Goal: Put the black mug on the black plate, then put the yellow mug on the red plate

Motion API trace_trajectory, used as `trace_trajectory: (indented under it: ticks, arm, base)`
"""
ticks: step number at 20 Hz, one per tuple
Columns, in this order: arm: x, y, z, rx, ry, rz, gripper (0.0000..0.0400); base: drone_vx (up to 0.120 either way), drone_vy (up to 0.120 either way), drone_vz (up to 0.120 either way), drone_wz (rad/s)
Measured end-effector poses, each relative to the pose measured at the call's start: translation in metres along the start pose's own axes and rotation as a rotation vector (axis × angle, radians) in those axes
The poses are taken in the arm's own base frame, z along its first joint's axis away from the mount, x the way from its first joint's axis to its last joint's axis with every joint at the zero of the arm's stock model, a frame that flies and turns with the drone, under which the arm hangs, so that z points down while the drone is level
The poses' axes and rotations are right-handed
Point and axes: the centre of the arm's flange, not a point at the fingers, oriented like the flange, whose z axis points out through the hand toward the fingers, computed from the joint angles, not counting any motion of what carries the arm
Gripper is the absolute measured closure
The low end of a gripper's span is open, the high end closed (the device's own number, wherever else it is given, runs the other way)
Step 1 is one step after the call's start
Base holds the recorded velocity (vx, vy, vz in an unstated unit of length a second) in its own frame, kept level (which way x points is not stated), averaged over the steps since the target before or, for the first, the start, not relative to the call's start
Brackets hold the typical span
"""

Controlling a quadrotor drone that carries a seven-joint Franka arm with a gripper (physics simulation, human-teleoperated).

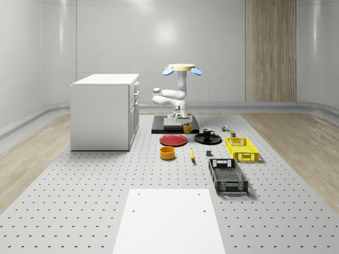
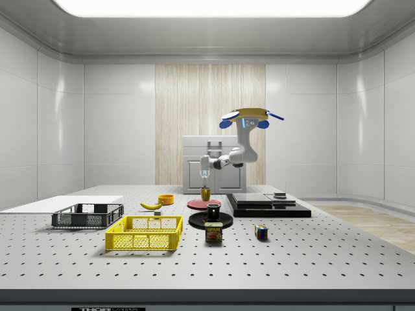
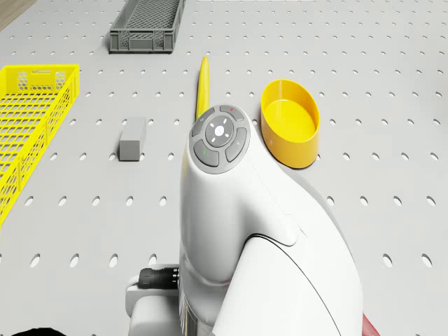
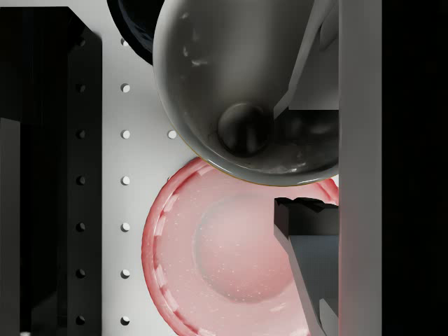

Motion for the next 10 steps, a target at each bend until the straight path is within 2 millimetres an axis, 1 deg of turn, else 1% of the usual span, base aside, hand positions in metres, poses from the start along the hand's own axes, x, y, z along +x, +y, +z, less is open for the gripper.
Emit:
trace_trajectory:
  ticks: [10]
  arm:
    - [0.0,0.0,0.0,0.0,0.0,0.0,0.029]
  base:
    - [0.0,-0.12,0.0,0.0]
